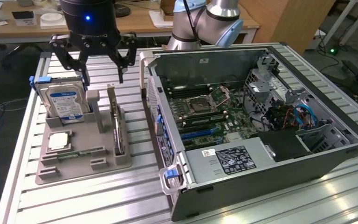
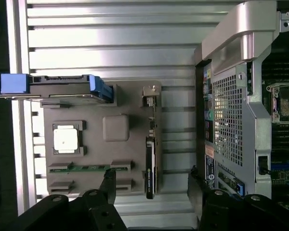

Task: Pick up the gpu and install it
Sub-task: 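Pick up the gpu and move the gpu toward the slot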

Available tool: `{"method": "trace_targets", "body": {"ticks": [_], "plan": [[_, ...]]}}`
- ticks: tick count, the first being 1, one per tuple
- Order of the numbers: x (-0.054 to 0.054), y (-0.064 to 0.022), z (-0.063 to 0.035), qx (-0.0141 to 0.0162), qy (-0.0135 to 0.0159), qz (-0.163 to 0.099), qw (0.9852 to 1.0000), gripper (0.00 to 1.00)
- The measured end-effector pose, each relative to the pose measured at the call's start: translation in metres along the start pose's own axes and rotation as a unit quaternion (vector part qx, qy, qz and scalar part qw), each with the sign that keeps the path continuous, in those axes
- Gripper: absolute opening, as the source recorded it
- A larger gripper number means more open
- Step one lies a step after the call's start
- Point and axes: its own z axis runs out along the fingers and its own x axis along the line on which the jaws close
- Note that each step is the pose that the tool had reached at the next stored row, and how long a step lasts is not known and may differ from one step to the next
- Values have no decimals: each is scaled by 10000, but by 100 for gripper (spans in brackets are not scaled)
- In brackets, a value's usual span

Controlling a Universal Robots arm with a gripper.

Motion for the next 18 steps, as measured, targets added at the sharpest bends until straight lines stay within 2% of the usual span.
{"method": "trace_targets", "body": {"ticks": [12,18], "plan": [[-2,-56,114,-2,15,-315,9995,71],[-2,-66,192,-3,16,-348,9994,71]]}}
